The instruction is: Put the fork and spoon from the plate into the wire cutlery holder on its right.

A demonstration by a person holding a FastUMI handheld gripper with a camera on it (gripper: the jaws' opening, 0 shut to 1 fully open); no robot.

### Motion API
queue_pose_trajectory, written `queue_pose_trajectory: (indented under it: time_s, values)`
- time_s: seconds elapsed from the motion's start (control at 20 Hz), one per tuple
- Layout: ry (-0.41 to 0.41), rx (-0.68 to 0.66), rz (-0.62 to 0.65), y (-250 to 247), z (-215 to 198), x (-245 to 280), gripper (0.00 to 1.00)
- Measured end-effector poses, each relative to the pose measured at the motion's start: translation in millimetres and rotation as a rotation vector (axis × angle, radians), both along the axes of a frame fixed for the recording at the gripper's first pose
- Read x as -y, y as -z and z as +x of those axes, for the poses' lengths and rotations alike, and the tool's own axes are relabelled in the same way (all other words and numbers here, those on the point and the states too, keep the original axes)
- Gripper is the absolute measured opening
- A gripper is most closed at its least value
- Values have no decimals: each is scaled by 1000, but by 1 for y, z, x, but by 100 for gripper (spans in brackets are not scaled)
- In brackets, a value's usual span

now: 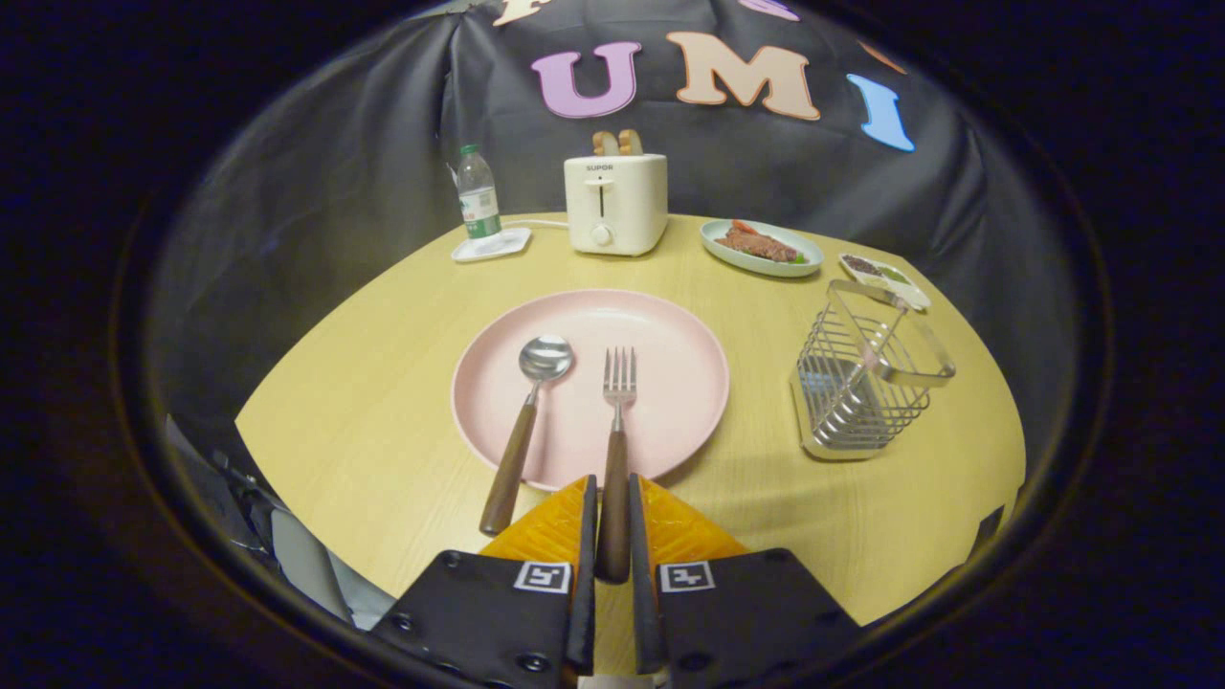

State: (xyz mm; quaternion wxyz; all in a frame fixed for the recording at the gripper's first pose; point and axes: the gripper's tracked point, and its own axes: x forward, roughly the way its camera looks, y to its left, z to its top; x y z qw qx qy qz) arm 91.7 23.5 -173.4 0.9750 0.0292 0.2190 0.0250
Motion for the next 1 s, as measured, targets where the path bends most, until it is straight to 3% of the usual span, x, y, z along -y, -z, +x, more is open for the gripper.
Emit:
queue_pose_trajectory:
  time_s: [0.05,0.5,1.0]
  values:
    - [-10,-4,-5,-3,0,-3,14]
    - [38,2,-91,-7,-5,8,4]
    - [127,26,-117,-51,-23,20,4]
